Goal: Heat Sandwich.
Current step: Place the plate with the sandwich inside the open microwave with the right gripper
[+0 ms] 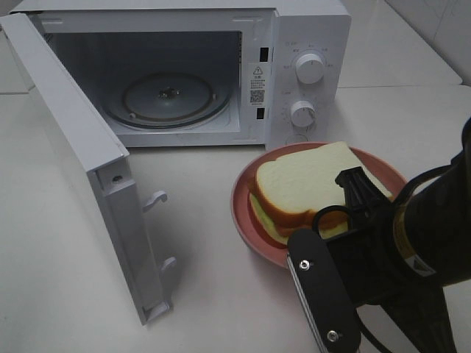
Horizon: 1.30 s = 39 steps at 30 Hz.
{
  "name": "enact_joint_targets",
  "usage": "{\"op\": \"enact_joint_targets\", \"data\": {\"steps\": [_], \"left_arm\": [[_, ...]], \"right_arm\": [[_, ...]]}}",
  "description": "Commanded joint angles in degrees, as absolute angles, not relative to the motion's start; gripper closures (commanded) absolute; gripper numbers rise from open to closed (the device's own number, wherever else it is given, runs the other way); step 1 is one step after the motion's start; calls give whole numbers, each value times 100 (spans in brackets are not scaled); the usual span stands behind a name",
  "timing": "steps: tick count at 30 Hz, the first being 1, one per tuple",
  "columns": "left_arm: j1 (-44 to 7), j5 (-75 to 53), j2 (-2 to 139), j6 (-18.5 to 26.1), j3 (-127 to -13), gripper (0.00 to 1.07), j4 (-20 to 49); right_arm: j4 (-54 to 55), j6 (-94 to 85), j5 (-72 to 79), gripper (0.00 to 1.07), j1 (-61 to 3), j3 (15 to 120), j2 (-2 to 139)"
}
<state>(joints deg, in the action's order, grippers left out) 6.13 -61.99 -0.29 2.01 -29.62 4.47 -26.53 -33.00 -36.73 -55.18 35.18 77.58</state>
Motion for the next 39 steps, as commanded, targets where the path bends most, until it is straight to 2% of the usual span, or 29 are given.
{"op": "enact_joint_targets", "data": {"steps": [1,11,18,39], "left_arm": [[625,-6125,-126,166,-2945,26,447],[625,-6125,-126,166,-2945,26,447],[625,-6125,-126,166,-2945,26,447],[625,-6125,-126,166,-2945,26,447]], "right_arm": [[-2779,-3804,-3209,107,-5541,3501,7735],[-2578,-4389,-3008,107,-5535,3592,7775],[-2452,-4698,-2979,107,-5535,4131,8365],[-2160,-5569,-3037,107,-4922,7156,10537]]}}
